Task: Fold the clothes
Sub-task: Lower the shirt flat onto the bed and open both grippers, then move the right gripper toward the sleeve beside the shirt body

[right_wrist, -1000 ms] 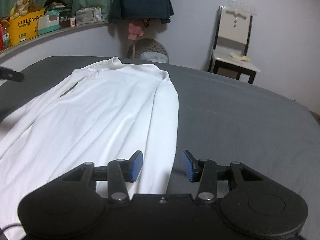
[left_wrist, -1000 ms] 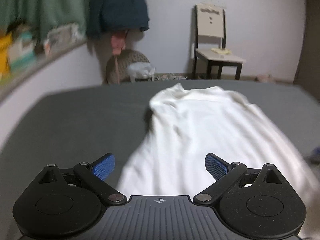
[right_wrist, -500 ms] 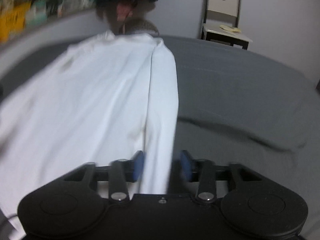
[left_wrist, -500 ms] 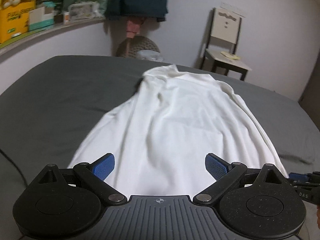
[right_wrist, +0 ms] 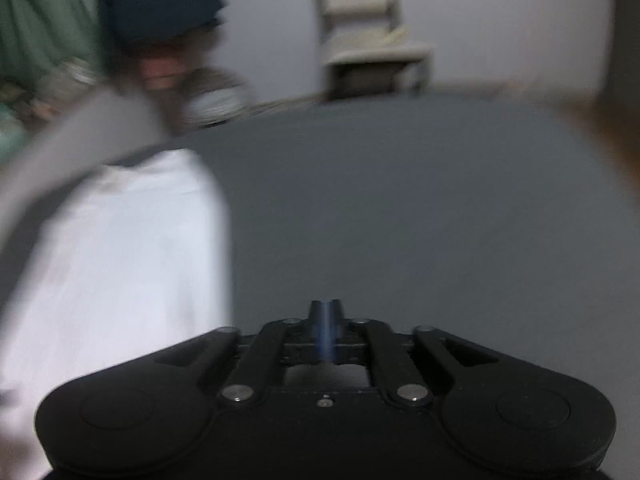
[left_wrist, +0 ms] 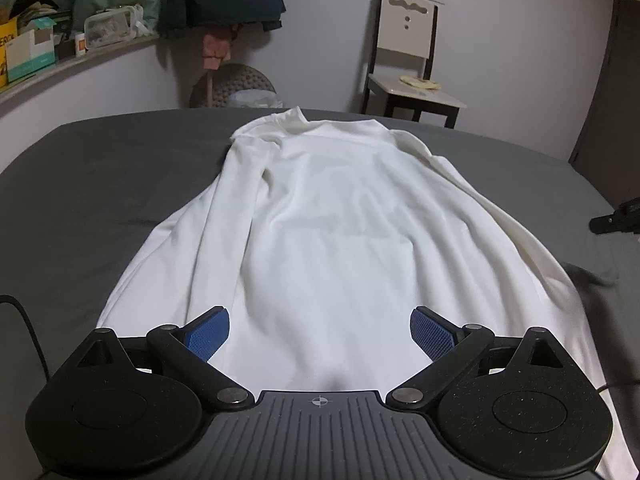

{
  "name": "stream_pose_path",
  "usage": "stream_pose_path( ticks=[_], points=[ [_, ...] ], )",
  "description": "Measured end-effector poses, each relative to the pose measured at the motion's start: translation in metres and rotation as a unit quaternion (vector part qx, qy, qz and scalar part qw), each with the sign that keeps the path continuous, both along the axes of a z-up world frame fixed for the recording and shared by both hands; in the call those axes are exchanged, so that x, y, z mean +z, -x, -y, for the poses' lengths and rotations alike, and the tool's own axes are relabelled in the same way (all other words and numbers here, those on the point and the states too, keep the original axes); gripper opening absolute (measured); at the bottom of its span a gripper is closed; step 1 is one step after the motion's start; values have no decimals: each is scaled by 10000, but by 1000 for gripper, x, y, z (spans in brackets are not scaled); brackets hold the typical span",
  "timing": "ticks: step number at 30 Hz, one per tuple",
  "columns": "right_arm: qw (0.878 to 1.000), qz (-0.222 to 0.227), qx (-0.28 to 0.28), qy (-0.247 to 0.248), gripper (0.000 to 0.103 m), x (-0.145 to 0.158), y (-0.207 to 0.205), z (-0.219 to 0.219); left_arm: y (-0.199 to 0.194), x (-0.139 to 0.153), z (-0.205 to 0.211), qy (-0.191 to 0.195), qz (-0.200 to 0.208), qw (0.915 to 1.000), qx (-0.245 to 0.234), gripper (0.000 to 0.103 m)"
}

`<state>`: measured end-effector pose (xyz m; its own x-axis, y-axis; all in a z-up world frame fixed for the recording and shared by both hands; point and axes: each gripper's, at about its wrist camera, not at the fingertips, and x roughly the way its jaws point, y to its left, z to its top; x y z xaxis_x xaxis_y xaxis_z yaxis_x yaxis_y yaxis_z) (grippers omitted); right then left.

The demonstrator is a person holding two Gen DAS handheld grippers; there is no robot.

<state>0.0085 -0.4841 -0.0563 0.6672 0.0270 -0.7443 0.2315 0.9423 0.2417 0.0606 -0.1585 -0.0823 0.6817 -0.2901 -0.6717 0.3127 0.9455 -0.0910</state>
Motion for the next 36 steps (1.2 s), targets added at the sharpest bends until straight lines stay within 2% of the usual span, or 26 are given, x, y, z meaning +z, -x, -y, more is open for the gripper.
stream_pose_path(
  ticks=[1,2,4,7,8,9,10,11,14,17,21,27,31,36],
  points=[
    [9995,45,299,67,42,-1,5,-14,-2,-1,0,18,-20,10000,12,98],
    [9980,39,561,305,46,-6,11,-32,-4,-1,0,36,-39,10000,24,98],
    [9914,20,1061,761,46,-16,20,-66,-6,-2,0,72,-73,9999,48,98],
    [9884,-91,1078,1062,44,-37,22,-90,-6,-4,1,128,-69,9999,46,98],
    [9885,-120,1002,1129,41,-44,20,-94,-4,-4,1,144,-73,9999,18,98],
    [9911,-163,883,986,36,-49,17,-93,-2,-5,1,161,-77,9998,-9,98],
    [9933,-206,764,843,18,-53,14,-92,0,-5,2,178,-81,9998,-36,98],
    [9951,-241,642,710,4,-57,12,-90,3,-4,2,194,-85,9998,-55,98],
    [9981,-208,229,532,4,-59,11,-76,8,-1,0,246,-66,9997,-54,98],
    [9938,-89,-232,1087,3,-44,8,-57,9,1,-3,278,-37,9996,26,98],
    [9796,2,-592,1920,3,-18,-15,-20,10,-1,-4,316,-75,9995,62,98],
    [9676,-555,-1076,2216,3,-16,-76,55,11,-4,8,151,6,9995,-269,98],
    [9628,-916,-1308,2181,3,-37,-102,86,6,-8,12,80,-21,9993,-368,98],
    [9682,-1359,-1213,1716,6,-76,-110,91,-4,-17,16,19,-166,9989,-430,98]
  ],
)
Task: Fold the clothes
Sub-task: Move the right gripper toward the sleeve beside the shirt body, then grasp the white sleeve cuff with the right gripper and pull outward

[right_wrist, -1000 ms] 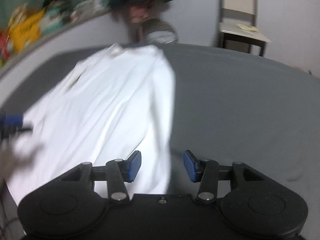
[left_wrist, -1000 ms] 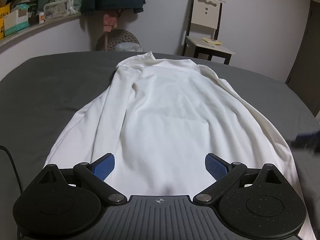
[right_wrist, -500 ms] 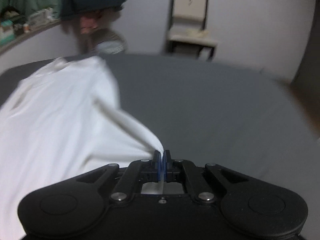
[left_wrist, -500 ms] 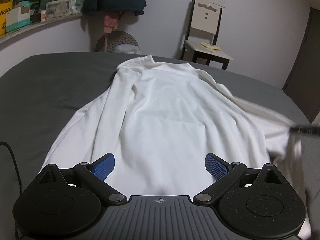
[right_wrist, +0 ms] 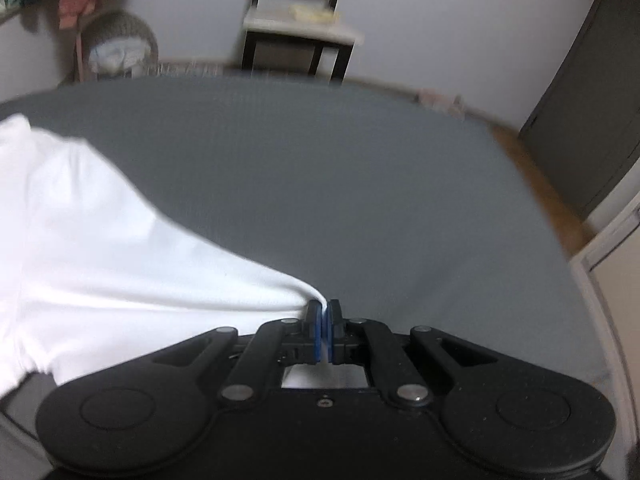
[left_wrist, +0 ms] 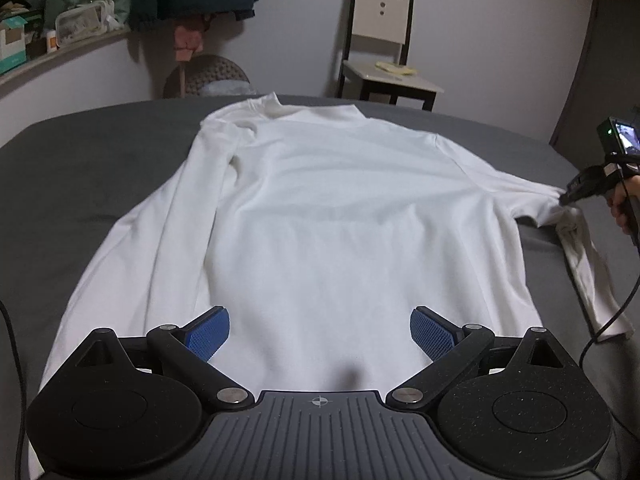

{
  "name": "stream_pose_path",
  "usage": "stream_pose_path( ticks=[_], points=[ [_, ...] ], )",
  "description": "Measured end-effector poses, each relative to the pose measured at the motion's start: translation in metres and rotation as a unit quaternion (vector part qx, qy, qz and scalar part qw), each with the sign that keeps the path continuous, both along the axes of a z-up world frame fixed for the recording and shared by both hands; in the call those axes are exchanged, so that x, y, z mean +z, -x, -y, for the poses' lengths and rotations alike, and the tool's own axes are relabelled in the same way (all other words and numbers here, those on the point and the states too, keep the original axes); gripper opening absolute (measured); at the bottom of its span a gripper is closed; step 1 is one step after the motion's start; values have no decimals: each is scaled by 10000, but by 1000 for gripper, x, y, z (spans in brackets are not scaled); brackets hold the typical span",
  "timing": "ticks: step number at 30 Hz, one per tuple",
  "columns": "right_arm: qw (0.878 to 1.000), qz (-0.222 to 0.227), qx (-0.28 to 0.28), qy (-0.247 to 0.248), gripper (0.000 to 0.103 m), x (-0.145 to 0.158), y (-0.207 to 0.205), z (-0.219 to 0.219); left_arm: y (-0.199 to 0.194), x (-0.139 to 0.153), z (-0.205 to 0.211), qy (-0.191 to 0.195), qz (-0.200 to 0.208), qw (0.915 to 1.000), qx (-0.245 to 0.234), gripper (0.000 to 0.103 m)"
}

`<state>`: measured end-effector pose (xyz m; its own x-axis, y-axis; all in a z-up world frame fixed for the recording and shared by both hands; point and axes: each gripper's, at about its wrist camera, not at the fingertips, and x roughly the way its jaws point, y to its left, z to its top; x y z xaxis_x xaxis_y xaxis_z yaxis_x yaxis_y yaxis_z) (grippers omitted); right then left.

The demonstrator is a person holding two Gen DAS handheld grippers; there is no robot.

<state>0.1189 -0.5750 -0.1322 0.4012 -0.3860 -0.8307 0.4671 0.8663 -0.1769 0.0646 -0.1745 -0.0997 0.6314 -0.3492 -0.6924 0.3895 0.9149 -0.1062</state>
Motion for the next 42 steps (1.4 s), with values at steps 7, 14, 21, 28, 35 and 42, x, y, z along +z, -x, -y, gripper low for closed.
stream_pose_path(
  ticks=[7,14,21,28,35,42],
  points=[
    [9941,927,-229,-523,38,20,74,12,-1,-1,-1,67,-101,9999,-26,98],
    [9738,1009,-401,-1999,35,7,164,4,11,11,-8,257,-10,9997,47,98],
    [9718,1228,-475,-1956,24,-2,188,-27,19,16,-13,201,114,9996,180,98],
    [9778,1230,-502,-1623,2,20,190,-20,20,18,-15,93,130,9995,284,98],
    [9929,740,-924,-148,2,60,196,51,18,12,-8,-54,123,9997,223,98],
    [9890,666,-1321,-43,6,23,179,88,15,6,-3,-227,85,9996,159,98]
  ],
)
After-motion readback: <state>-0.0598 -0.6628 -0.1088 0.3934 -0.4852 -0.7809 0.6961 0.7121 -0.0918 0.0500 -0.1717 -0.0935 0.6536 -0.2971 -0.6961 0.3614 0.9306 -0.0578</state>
